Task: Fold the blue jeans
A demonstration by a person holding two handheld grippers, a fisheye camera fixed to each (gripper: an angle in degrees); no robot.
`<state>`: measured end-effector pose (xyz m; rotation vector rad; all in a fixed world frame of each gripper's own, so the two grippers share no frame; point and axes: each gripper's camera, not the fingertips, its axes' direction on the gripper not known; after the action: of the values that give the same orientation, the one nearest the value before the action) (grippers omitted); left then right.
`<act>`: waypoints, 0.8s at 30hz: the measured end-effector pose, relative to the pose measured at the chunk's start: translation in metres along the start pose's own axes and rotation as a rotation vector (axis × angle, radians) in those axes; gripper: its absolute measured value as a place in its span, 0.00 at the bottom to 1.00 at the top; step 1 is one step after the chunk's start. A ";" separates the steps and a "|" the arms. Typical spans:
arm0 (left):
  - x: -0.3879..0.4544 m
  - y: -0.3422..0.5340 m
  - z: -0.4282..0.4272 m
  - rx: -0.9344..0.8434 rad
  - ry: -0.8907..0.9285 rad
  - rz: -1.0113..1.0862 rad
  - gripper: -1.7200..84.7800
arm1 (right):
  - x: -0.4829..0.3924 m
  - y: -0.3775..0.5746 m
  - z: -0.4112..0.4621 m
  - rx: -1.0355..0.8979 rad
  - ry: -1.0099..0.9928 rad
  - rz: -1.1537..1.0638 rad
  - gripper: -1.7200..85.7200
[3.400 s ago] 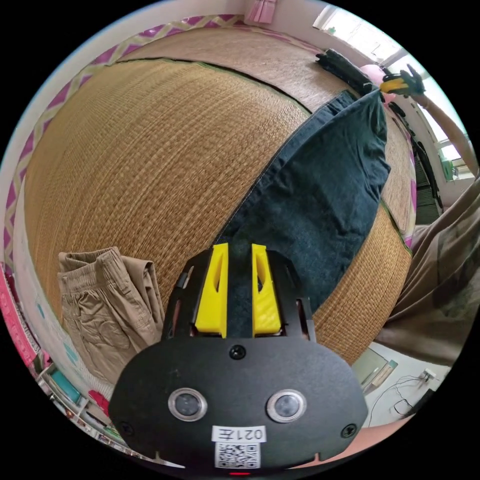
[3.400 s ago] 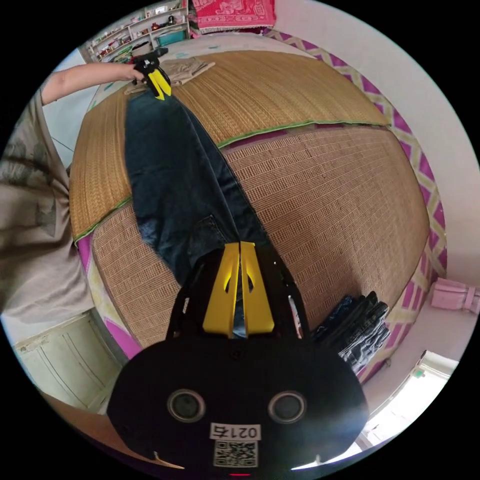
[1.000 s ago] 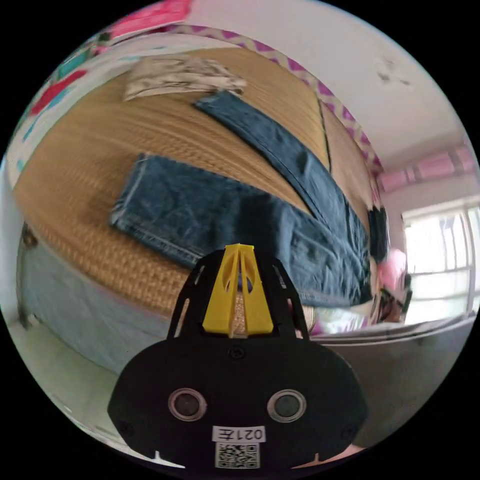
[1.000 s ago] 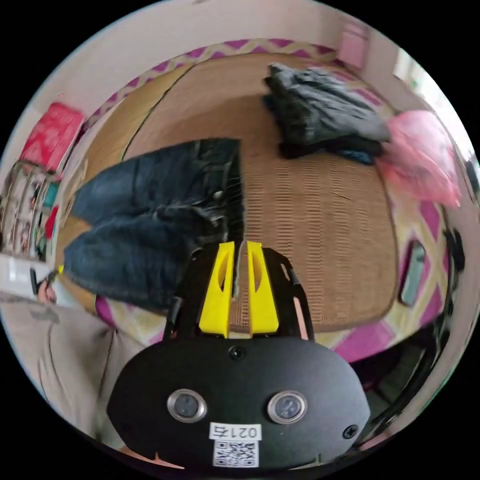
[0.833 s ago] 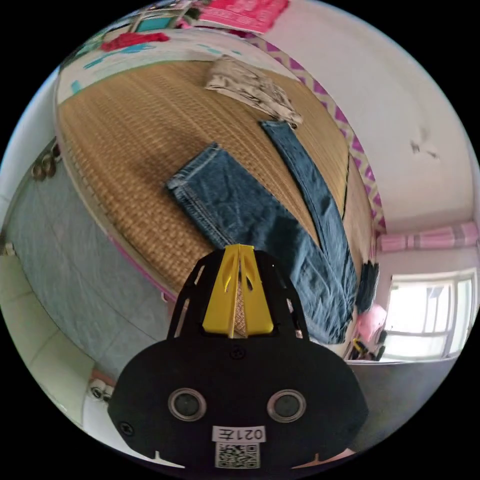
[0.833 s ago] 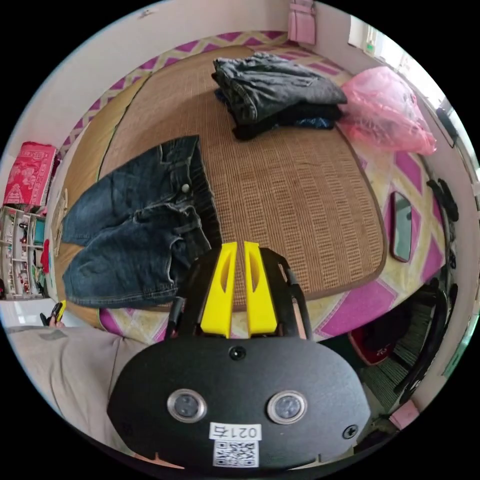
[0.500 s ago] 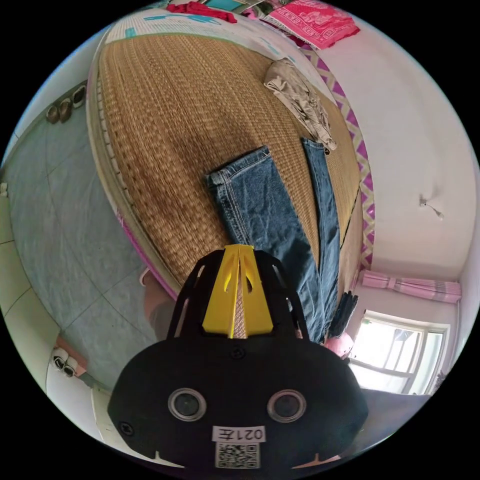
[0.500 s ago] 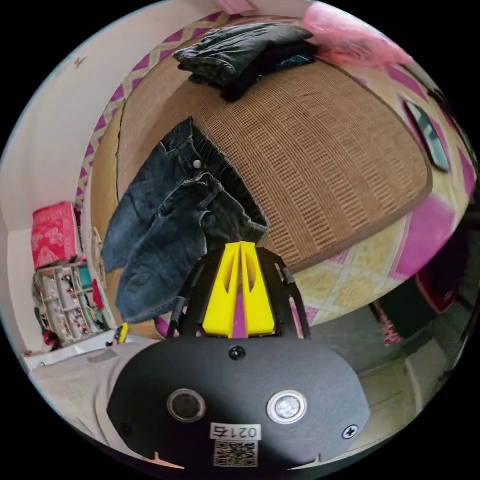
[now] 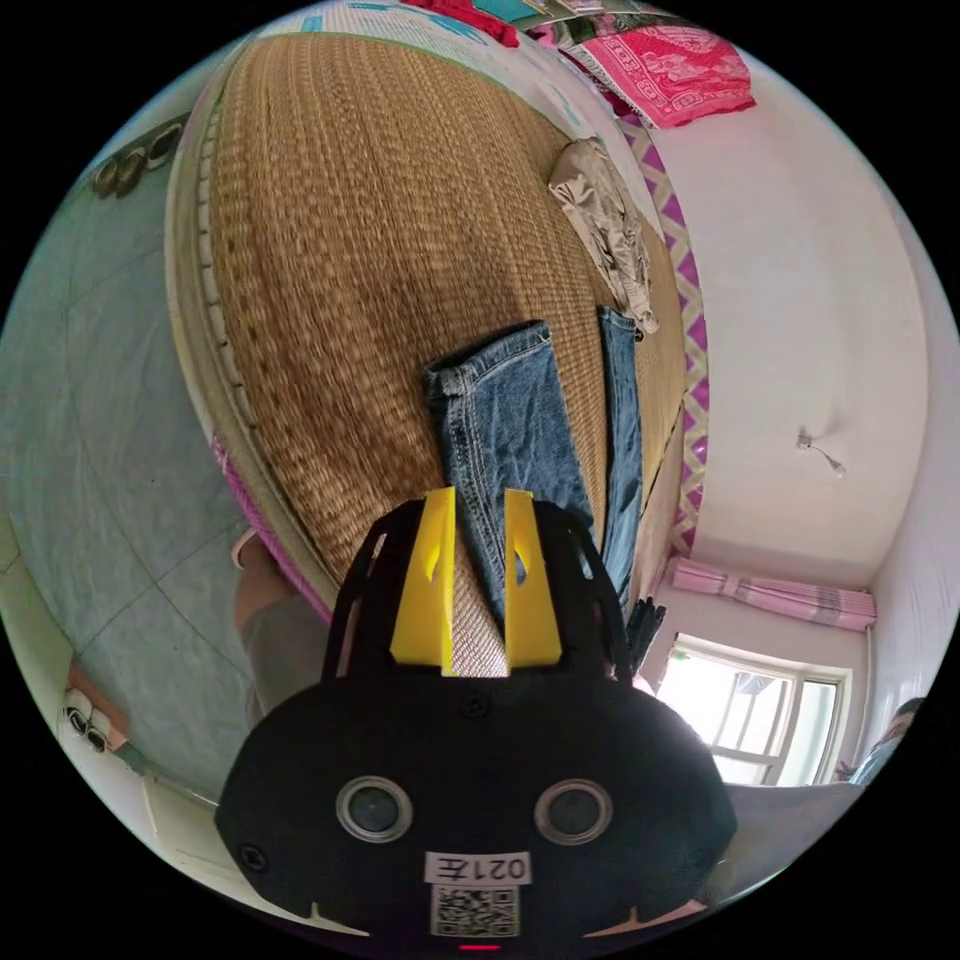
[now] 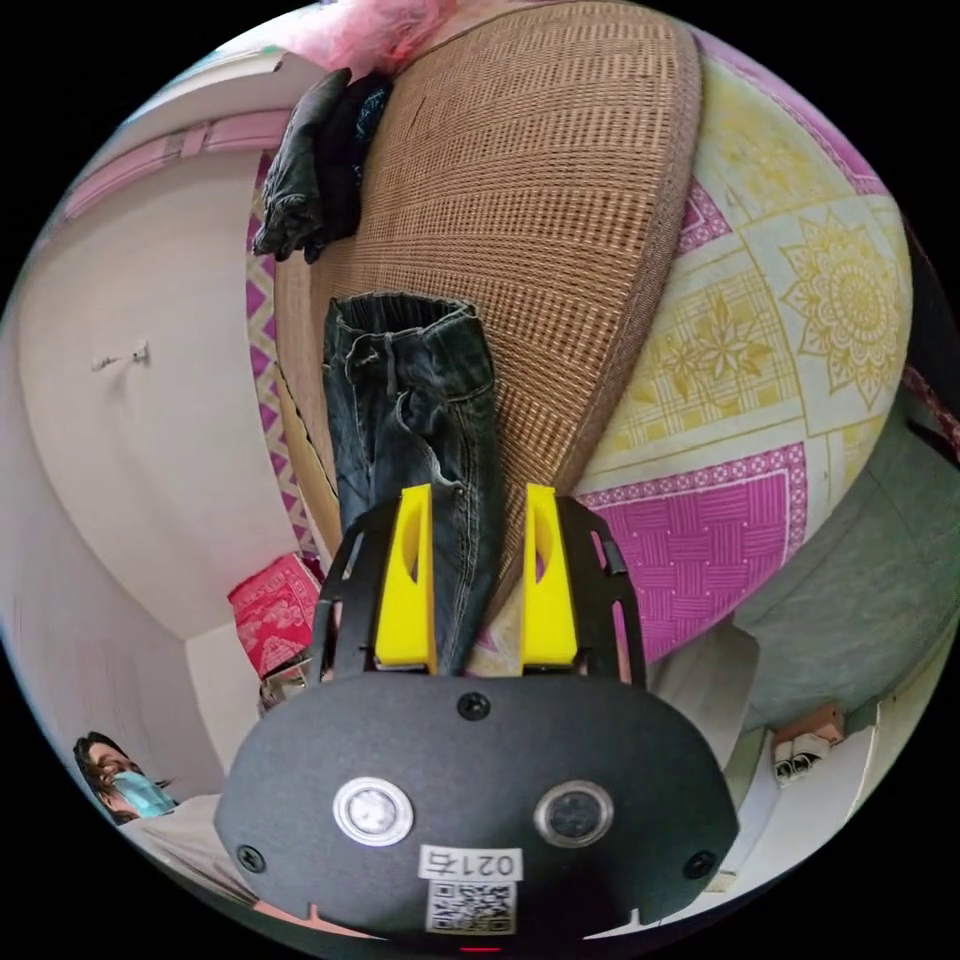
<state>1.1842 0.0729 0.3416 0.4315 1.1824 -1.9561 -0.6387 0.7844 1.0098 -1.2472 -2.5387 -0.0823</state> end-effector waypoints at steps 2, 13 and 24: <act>-0.002 0.001 0.006 -0.018 0.000 0.012 0.11 | 0.002 0.005 0.007 0.018 -0.043 0.008 0.16; -0.012 0.001 0.051 -0.031 0.096 0.031 0.10 | -0.003 0.041 0.034 0.076 -0.143 0.017 0.12; -0.028 0.013 0.068 -0.006 0.094 0.038 0.10 | -0.029 0.059 0.045 0.028 -0.121 0.011 0.13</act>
<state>1.2189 0.0248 0.3864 0.5444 1.2301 -1.9168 -0.5872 0.8071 0.9532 -1.2923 -2.6255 0.0320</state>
